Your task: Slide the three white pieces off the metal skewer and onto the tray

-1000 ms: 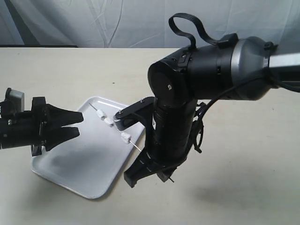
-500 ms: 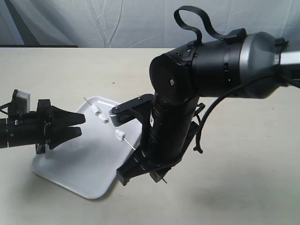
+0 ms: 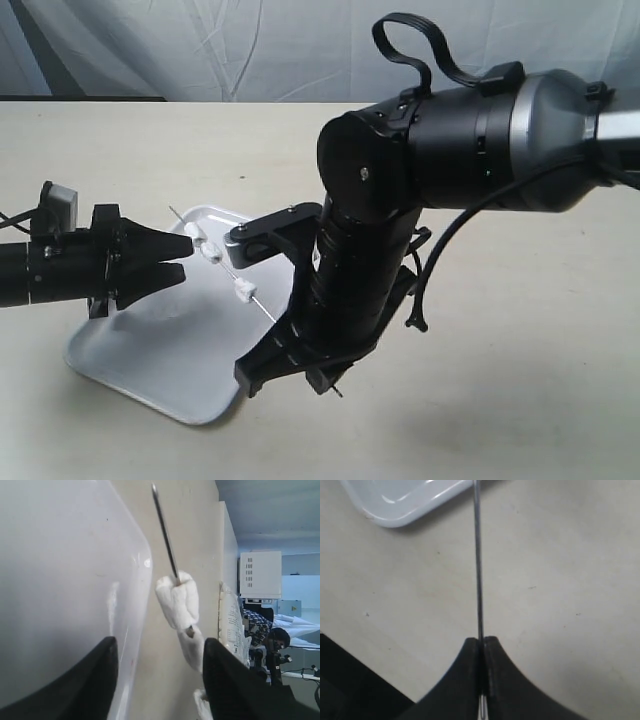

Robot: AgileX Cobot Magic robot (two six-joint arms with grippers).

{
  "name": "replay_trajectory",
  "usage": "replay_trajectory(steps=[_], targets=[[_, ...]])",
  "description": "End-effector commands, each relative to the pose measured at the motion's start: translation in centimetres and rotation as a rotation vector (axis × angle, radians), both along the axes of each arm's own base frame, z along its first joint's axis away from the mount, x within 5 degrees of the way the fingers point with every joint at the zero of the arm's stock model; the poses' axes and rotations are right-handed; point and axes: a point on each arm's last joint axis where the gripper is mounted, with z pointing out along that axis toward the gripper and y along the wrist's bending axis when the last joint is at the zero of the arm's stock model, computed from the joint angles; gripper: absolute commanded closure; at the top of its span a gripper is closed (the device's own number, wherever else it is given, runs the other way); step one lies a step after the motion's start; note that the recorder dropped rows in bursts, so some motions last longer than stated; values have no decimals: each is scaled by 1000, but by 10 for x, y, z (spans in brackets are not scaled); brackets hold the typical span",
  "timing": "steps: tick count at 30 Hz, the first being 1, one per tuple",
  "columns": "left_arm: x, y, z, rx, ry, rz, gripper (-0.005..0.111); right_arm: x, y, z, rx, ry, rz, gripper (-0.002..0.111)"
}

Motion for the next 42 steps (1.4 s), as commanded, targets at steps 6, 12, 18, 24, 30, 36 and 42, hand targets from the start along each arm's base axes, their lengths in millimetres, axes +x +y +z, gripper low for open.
replay_trajectory(steps=[6, 12, 18, 24, 30, 36, 42], targets=[[7, -1, 10, -20, -25, 4, 57, -3, 1, 0, 16, 21, 11, 109], [14, 0, 14, -25, -32, 10, 57, -9, 11, -4, 41, 17, 41, 109], [14, 0, 14, -25, -31, 10, 57, -12, 13, -4, 40, 16, 45, 109], [14, 0, 14, -26, -29, 11, 57, -12, 12, -4, 32, 5, 54, 109], [12, -1, 13, -23, -24, -2, 57, -11, 12, -4, 30, 3, 55, 109], [12, -1, 13, -25, -20, -1, 68, -9, 12, -5, 34, -20, 41, 109], [12, -1, 13, -25, -18, -3, 94, -9, 12, -5, 30, -22, 37, 109]])
